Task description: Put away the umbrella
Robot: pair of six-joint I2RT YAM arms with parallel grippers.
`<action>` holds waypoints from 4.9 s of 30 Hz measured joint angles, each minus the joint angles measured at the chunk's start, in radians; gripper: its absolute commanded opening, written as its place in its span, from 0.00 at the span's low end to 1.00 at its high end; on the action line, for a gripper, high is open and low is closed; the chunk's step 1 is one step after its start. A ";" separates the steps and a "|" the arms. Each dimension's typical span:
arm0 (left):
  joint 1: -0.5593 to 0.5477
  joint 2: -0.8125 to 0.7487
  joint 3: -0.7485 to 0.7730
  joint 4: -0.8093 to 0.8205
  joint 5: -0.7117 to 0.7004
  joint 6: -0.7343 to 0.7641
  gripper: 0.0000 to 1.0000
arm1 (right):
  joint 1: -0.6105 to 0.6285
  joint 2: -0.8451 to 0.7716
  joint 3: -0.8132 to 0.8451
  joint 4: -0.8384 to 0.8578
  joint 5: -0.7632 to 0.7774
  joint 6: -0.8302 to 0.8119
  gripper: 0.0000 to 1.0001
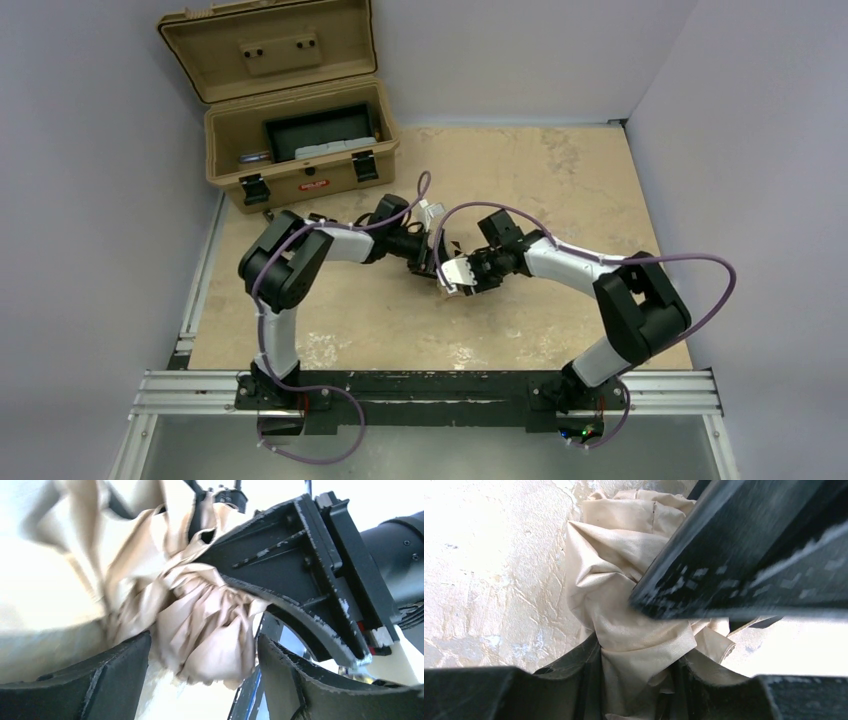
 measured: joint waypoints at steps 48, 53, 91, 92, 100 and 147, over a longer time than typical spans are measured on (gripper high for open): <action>-0.441 -0.510 -0.528 0.302 -0.909 1.158 0.81 | 0.016 0.416 0.476 -0.504 -0.261 0.271 0.00; -0.441 -0.406 -0.484 0.304 -0.949 1.186 0.74 | 0.015 0.418 0.478 -0.507 -0.269 0.267 0.04; -0.160 -0.116 -0.324 0.429 -0.365 0.489 0.00 | -0.214 -0.148 0.193 -0.435 -0.519 -0.365 0.94; -0.147 -0.102 -0.320 0.442 -0.340 0.461 0.00 | -0.212 -0.149 0.177 -0.430 -0.514 -0.384 0.94; -0.074 -0.026 -0.286 0.499 -0.186 0.302 0.00 | -0.134 -0.158 0.061 -0.256 -0.399 -0.413 0.95; 0.101 -0.398 -0.476 0.202 -0.327 -0.212 0.78 | 0.068 0.113 0.137 -0.035 -0.110 -0.093 0.06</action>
